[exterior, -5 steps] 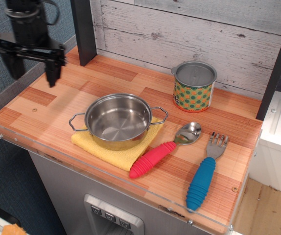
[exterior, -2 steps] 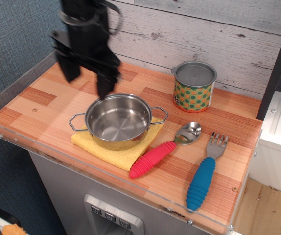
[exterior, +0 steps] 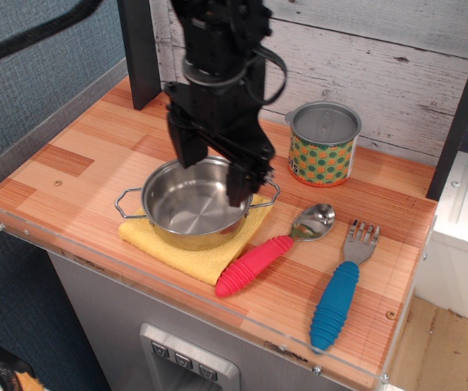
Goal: Move the red spoon to the left of the pot
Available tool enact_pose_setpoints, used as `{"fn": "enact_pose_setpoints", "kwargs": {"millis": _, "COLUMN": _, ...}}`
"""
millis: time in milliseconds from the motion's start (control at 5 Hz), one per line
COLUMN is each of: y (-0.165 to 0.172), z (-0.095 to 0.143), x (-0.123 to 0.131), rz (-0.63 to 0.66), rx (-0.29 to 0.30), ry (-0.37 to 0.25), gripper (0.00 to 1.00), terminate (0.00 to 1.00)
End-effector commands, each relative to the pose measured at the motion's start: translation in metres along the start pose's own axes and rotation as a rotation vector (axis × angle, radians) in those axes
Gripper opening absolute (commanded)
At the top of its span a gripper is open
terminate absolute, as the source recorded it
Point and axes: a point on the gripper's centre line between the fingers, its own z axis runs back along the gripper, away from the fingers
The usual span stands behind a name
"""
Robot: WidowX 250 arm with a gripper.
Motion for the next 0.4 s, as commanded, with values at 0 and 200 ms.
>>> {"fn": "enact_pose_setpoints", "kwargs": {"millis": 0, "y": -0.0336, "z": -0.0103, "x": 0.0017, "rz": -0.112, "rx": -0.034, "ry": -0.003, "gripper": 1.00, "terminate": 0.00}}
{"fn": "enact_pose_setpoints", "kwargs": {"millis": 200, "y": -0.0401, "z": -0.0196, "x": 0.0040, "rz": -0.145, "rx": -0.039, "ry": 0.015, "gripper": 1.00, "terminate": 0.00}}
